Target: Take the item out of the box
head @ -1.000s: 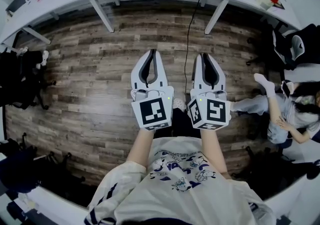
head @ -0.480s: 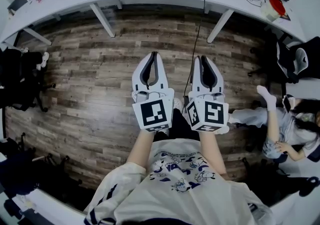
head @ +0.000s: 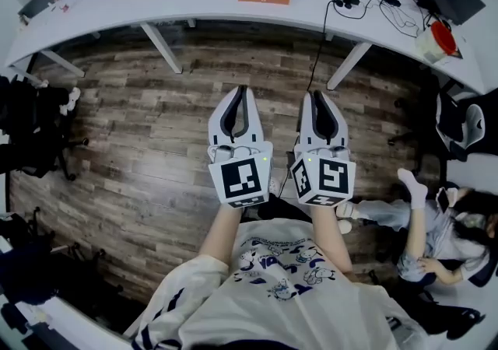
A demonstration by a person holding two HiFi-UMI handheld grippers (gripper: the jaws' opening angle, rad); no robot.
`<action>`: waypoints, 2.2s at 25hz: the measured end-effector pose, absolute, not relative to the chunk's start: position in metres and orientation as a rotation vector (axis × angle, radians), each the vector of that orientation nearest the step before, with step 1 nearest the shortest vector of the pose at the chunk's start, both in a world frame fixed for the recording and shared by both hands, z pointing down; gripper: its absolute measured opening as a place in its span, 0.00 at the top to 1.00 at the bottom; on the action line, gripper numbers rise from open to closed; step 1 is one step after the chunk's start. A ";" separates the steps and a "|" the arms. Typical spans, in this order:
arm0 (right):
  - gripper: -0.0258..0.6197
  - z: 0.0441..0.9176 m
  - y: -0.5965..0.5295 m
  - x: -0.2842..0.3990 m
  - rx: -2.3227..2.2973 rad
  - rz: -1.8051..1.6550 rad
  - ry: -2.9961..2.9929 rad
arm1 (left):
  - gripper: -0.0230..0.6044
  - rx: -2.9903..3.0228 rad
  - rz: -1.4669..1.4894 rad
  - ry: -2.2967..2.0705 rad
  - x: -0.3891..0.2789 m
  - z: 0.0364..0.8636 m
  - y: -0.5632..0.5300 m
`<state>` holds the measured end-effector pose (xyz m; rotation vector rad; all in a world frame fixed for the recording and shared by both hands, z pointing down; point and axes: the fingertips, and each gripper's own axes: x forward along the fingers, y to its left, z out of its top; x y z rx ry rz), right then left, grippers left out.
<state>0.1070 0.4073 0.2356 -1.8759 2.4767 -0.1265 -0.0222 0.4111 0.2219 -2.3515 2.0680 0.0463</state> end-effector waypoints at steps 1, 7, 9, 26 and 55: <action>0.87 0.235 0.397 0.109 -1.868 -0.124 2.482 | 0.93 -2.345 0.046 2.072 -0.020 0.221 0.401; 0.87 0.238 0.337 0.124 -1.842 -0.126 2.500 | 0.93 -2.326 0.050 2.096 -0.004 0.224 0.345; 0.87 0.241 0.321 0.126 -1.834 -0.128 2.511 | 0.93 -2.321 0.051 2.101 0.000 0.226 0.330; 0.87 0.261 0.225 0.123 -1.847 -0.193 2.521 | 0.93 -2.359 0.006 2.121 0.000 0.247 0.232; 0.87 0.259 0.010 0.056 -1.926 -0.180 2.446 | 0.93 -2.439 0.021 2.018 -0.064 0.242 0.005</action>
